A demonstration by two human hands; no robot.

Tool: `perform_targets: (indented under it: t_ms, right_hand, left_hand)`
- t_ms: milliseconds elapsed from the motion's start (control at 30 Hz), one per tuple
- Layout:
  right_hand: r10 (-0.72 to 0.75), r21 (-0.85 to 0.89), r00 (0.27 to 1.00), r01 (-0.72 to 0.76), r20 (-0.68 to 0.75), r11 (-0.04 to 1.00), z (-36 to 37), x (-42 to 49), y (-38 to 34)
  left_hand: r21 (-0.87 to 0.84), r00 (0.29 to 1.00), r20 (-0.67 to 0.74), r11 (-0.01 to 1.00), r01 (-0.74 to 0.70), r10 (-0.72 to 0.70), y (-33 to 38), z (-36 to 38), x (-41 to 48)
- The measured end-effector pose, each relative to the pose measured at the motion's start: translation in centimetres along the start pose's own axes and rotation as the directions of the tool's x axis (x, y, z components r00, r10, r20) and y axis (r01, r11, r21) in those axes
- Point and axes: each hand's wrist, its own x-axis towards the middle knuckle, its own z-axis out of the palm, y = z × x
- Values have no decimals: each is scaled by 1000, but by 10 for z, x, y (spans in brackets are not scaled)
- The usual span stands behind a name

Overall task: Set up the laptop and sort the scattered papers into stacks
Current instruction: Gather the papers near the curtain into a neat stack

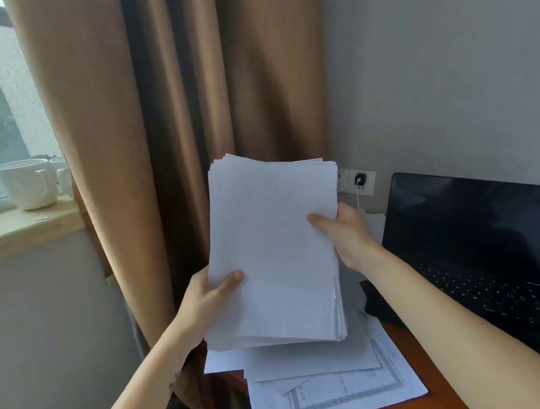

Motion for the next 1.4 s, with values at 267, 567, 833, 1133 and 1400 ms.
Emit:
perform_targets:
  t_ms: [267,567,833,1133,1400]
  right_hand:
    - [97,-167,983,-71,153,983,15,12,66]
    - [-37,-730,954,253,298,635,-21,40,137]
    - [14,-937,970,229,241,264,-22,67,169]
    - [-337,-923,920,291,198,252,-21,61,172]
    - [-360,-851,918,320,169,416,-28,53,163]
  left_hand:
    - [-116,962,-173,974,193,-211,-49,-12,-27]
    - [-159,870,-345,935,316,-353,-83,-21,-58]
    - [-144,836,-357,909,392,-417,-89,-21,-70]
    - [-70,825,-397,909,411,-403,-81,-9,-74]
    - [-68,829,-404,916,394,-387,-76,-4,-77]
